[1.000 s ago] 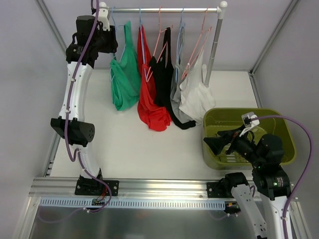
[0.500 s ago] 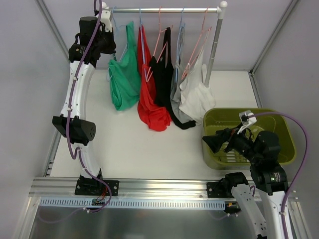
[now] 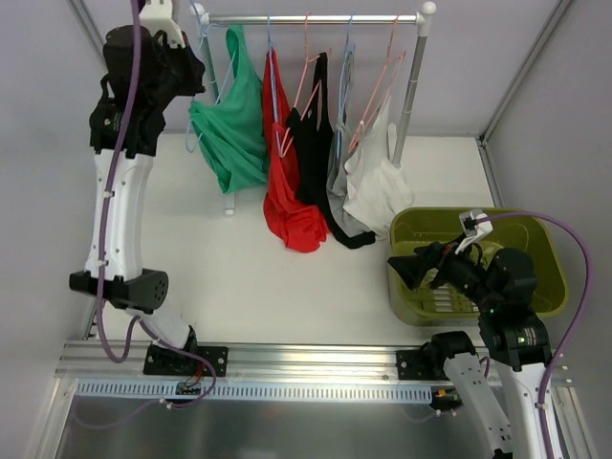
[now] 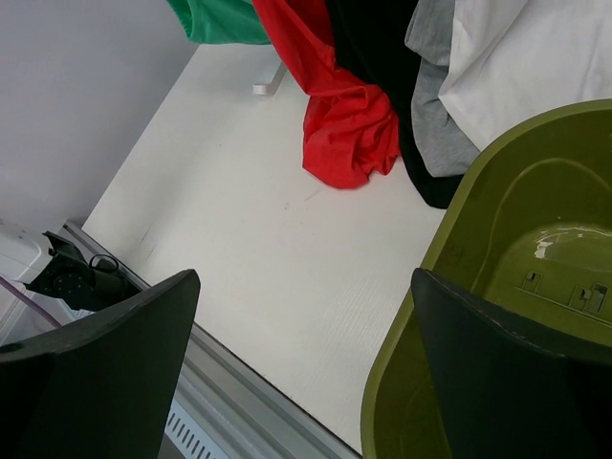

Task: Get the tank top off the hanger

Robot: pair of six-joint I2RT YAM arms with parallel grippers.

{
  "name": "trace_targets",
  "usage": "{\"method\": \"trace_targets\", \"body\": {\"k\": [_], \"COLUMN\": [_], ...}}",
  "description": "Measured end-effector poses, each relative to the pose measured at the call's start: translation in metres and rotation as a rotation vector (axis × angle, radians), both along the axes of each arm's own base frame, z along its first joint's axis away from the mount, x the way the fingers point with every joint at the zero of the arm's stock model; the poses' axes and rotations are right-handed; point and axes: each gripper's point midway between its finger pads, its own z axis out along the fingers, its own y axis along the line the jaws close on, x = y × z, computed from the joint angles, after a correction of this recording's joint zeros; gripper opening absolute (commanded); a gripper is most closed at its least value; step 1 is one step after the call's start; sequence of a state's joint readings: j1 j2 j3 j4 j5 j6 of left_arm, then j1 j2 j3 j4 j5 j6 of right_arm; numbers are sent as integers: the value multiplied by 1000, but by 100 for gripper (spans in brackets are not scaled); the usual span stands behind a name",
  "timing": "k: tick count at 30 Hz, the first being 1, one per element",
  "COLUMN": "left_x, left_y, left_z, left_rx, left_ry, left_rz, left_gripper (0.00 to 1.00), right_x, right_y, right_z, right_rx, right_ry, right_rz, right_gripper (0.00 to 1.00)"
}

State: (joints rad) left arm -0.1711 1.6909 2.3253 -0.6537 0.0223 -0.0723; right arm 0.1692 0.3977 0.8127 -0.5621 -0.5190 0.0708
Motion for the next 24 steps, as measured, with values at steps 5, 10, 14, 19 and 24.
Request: {"method": "trace_targets", "body": {"k": [5,10,14,19,24], "left_x": [-51,-99,-146,-221,-307], "left_y": [6,11,12,-3,-16], "left_z": [19,4,-11,-7,27], "left_rx": [-63,-125,-181,-234,-241], "left_ry": [-42,-14,0,-58,-226], "left_rz": [3,9,-16,-168,-358], "left_gripper": [0,0,0,0,0], "right_x": [2,4,4,5,-2], "right_y": [0,1,11,35,69], "right_z": [1,3,16,42,68], "right_rx": [0,8,43,140,214], "right_ry": [-1,-7,-41,-77,-85], "right_rz": [-1,2,59,212,399], "right_gripper": [99,99,100,99,99]}}
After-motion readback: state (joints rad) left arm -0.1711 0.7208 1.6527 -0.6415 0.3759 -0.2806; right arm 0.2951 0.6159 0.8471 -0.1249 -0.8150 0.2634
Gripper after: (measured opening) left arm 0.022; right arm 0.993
